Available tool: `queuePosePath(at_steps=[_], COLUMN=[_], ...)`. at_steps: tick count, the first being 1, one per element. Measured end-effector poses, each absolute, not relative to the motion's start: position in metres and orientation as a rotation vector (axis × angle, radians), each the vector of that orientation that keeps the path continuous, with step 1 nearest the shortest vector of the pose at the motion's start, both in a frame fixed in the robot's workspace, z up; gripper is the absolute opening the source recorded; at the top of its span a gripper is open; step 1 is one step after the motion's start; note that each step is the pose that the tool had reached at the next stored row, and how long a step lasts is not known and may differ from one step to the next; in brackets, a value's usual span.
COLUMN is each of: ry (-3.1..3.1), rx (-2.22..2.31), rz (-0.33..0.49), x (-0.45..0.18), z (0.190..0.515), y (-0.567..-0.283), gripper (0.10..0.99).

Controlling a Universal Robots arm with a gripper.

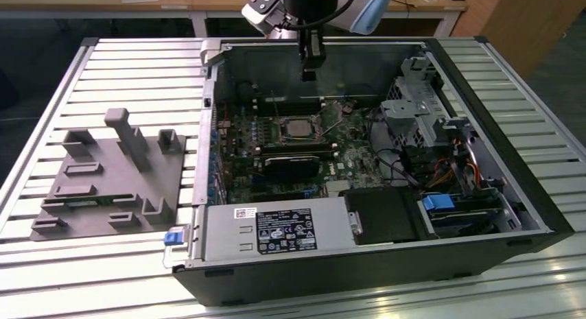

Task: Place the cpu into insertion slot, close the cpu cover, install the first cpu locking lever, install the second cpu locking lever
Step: 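Close the cpu cover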

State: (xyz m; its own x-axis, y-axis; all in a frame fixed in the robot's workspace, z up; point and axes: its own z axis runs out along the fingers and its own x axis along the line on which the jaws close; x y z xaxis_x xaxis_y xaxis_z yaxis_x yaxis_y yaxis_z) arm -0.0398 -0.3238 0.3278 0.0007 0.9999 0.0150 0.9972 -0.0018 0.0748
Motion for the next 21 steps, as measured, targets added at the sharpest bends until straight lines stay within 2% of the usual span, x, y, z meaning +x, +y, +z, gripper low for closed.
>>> queuePosePath(at_steps=[21], ry=[2.189], rx=[2.192], rz=[0.098], x=[-0.0398], z=[0.3257], y=[-0.3238], gripper=[0.106])
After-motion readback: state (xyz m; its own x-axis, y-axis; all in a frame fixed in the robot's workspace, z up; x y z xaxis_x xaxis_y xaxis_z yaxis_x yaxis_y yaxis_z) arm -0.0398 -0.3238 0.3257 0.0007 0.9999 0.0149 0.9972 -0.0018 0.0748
